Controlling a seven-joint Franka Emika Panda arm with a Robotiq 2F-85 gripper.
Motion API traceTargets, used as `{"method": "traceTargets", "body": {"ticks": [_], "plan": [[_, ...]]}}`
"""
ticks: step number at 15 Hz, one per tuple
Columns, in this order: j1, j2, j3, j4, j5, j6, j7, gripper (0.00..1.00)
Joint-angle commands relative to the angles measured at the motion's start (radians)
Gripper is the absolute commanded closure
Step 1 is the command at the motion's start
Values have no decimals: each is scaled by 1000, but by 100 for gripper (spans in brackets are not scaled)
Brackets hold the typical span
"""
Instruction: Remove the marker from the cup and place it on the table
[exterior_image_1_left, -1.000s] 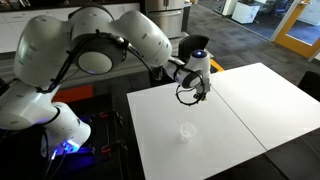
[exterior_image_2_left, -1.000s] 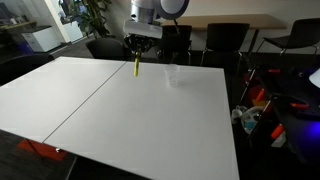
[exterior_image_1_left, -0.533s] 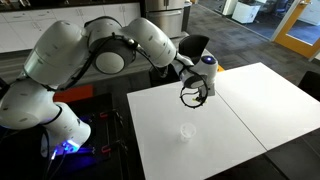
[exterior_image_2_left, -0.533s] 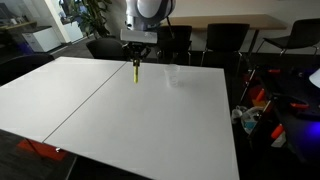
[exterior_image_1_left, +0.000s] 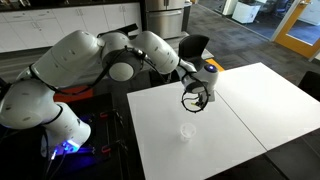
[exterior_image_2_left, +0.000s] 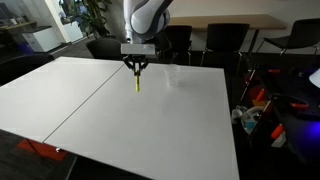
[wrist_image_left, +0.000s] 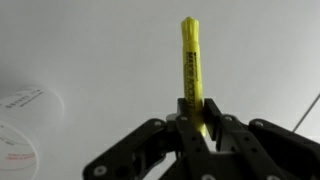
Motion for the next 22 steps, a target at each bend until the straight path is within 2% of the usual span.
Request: {"method": "traceTargets", "body": {"ticks": [1,3,4,5,6,7,10,13,15,22], "plan": [[8,64,-17,107,53,-75,-50,95],[7,87,-19,139,61,-98,-55,95],[8,98,-21,157,62,-115,-51,83],[8,107,-21,172,64,-127,-48,55],[9,115,-23,186,65,-142,-46,54],[9,122,-23,200,66,-155,-44,49],[13,139,-28,234,64,-187,-34,25],[35,123,-47,217,52,-186,-6,3],[58,96,-62,174,46,-161,14,0],[198,5,-161,7,-1,-37,135,0]]}}
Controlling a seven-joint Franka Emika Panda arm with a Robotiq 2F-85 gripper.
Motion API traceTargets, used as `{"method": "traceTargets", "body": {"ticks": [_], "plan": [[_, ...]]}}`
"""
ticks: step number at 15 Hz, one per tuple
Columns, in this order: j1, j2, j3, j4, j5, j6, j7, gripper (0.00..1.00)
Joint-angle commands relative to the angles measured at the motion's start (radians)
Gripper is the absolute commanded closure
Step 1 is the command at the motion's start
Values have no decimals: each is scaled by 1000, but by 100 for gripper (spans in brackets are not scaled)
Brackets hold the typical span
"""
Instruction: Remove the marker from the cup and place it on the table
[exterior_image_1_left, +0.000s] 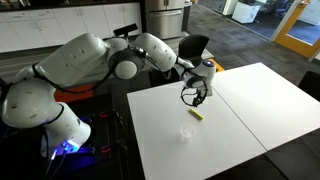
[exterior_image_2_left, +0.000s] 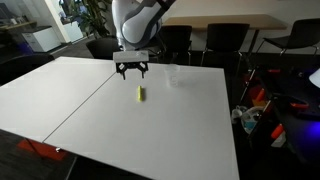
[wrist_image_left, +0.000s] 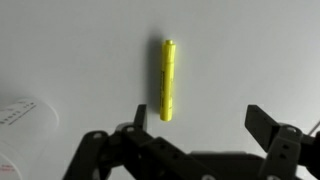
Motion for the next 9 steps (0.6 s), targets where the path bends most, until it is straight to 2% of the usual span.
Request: {"method": "traceTargets", "body": {"ticks": [1,3,4,9], "plan": [[81,-97,-62,-162,-30,90,87,0],[108,-122,-78,-219,-41,143,106,0],[73,-44,-49,-97,-28,92,73,0],[90,-76,-60,-156,-34,119,84,0]]}}
